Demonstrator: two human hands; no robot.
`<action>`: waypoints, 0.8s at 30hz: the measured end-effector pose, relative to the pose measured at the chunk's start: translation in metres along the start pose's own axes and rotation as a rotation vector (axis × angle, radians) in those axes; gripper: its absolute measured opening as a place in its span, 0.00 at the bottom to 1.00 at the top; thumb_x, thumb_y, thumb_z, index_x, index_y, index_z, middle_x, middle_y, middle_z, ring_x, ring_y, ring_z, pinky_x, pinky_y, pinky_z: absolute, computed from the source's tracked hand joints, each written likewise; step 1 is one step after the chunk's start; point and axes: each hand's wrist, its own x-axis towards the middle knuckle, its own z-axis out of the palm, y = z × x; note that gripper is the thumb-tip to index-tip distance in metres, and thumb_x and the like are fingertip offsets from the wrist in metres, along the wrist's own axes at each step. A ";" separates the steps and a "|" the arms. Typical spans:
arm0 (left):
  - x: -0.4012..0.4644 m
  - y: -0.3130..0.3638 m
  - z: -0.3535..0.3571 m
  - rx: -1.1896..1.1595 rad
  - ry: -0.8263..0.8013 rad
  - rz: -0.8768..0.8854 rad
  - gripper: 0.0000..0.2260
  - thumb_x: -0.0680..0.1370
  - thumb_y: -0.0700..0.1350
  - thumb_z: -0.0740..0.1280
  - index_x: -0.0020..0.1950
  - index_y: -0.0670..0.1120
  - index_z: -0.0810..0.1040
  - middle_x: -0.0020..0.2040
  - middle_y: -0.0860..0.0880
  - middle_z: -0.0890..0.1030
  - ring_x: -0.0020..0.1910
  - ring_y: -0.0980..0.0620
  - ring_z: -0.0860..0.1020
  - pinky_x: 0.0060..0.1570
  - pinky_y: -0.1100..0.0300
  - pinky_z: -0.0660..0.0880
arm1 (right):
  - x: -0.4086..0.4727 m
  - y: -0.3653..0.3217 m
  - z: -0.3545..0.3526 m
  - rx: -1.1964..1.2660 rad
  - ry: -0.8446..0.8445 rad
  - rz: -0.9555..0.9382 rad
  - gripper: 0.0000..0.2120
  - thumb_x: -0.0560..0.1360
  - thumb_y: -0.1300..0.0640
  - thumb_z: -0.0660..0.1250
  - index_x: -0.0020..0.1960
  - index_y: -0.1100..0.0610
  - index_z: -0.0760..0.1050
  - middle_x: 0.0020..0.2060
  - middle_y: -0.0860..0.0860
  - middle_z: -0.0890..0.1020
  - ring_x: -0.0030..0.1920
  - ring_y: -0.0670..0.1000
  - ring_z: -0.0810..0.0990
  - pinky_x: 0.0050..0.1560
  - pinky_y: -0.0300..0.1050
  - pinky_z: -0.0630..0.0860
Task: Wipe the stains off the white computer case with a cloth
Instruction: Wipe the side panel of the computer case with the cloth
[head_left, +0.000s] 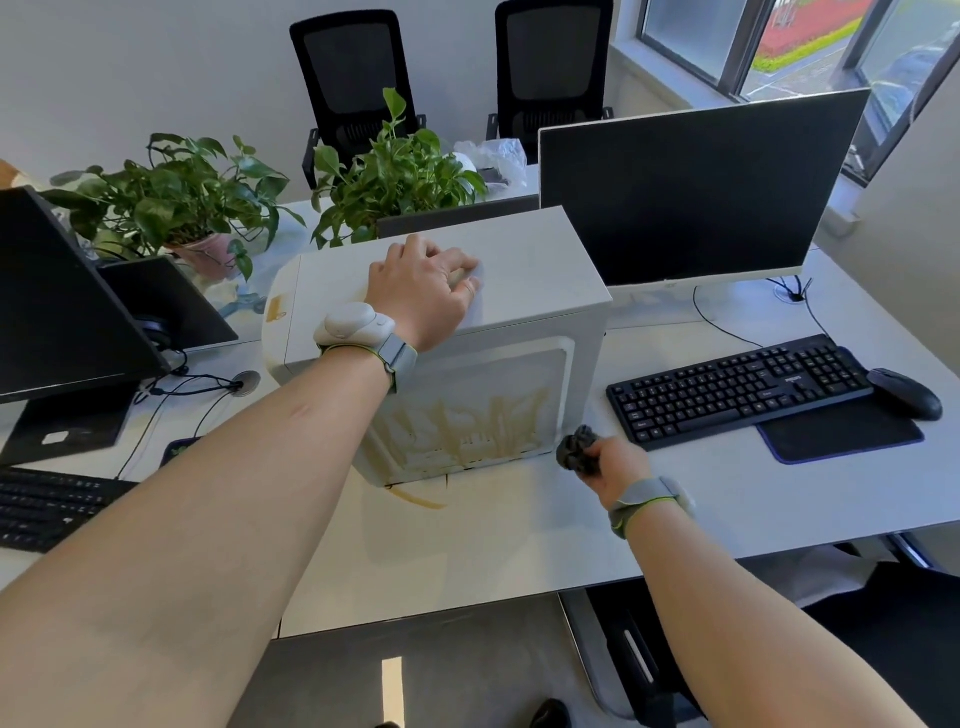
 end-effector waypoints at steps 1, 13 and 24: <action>0.000 0.000 0.000 -0.003 0.000 -0.003 0.17 0.82 0.60 0.57 0.69 0.63 0.75 0.64 0.50 0.71 0.66 0.45 0.68 0.66 0.46 0.64 | 0.006 0.009 0.000 -0.044 0.010 0.018 0.21 0.81 0.70 0.58 0.73 0.66 0.68 0.67 0.66 0.75 0.63 0.65 0.78 0.57 0.57 0.81; 0.000 0.000 0.002 -0.003 0.016 0.006 0.17 0.82 0.60 0.57 0.69 0.63 0.75 0.64 0.50 0.70 0.65 0.46 0.68 0.66 0.47 0.64 | 0.126 0.054 0.017 -1.080 0.171 -0.204 0.32 0.77 0.43 0.67 0.78 0.48 0.63 0.73 0.50 0.74 0.70 0.55 0.76 0.68 0.48 0.74; 0.002 -0.003 0.001 -0.008 -0.015 0.002 0.17 0.82 0.61 0.57 0.68 0.64 0.75 0.62 0.51 0.69 0.65 0.47 0.67 0.66 0.47 0.63 | 0.038 0.030 0.001 0.428 -0.006 0.029 0.37 0.79 0.62 0.56 0.74 0.39 0.37 0.78 0.55 0.67 0.35 0.38 0.84 0.55 0.38 0.80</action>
